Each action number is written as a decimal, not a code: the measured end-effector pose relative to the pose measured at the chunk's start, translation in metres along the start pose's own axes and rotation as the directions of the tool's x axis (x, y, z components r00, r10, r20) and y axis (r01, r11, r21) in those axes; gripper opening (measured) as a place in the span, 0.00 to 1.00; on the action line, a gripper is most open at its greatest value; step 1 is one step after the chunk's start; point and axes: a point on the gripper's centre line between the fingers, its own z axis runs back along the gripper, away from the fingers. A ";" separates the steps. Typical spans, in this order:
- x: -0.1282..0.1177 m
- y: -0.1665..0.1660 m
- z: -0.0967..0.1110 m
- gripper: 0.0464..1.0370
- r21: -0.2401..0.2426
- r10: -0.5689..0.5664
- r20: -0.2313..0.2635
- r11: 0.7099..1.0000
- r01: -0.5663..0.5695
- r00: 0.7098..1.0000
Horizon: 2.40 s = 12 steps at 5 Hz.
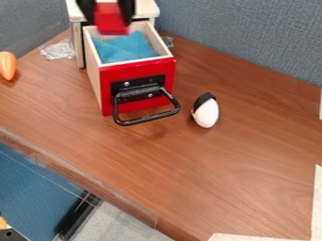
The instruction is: Take the red object and put in the left bottom of the table
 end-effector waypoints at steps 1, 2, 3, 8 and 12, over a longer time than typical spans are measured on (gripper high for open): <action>-0.021 0.028 0.007 0.78 0.009 -0.001 0.010 1.000 0.001 1.000; -0.037 0.054 0.002 0.78 0.039 -0.028 0.010 0.999 0.028 1.000; -0.048 0.078 -0.014 0.78 0.078 -0.046 -0.001 0.996 0.046 0.999; -0.082 0.147 -0.061 0.78 0.197 -0.124 -0.018 0.972 0.125 0.992; -0.095 0.164 -0.070 0.97 0.172 -0.126 -0.078 0.976 0.137 0.989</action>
